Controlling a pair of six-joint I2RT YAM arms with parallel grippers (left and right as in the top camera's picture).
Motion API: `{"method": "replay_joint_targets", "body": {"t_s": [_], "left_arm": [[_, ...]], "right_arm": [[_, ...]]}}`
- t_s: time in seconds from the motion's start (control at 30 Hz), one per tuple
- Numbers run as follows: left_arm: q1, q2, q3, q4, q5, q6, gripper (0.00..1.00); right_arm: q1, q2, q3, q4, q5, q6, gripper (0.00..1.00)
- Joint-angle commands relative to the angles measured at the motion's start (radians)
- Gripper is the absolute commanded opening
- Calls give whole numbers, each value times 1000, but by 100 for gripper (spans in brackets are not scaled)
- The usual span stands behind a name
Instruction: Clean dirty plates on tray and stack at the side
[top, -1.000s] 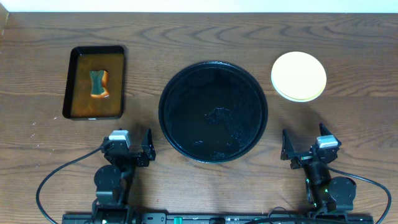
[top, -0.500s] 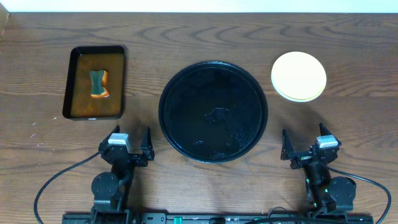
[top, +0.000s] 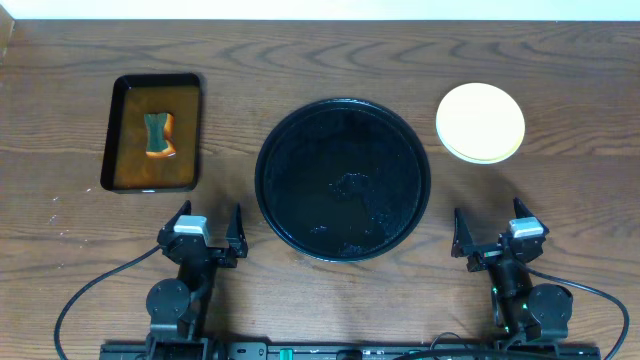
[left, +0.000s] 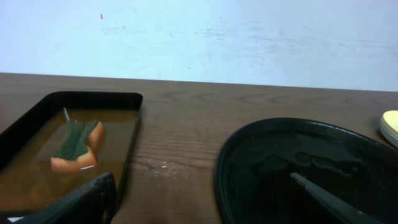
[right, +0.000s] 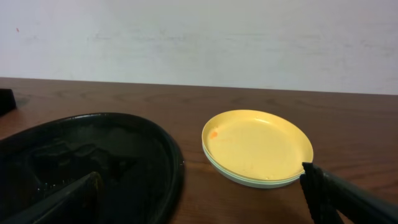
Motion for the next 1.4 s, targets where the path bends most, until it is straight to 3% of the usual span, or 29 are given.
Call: {"method": "replay_joint_targets", "body": {"t_s": [0.0, 1.37], "left_arm": [[-4, -10, -11, -45, 14, 31, 86], [-4, -10, -11, -46, -10, 43, 86]], "right_arm": [[-8, -6, -2, -4, 2, -15, 99], [-8, -6, -2, -4, 2, -15, 99]]}}
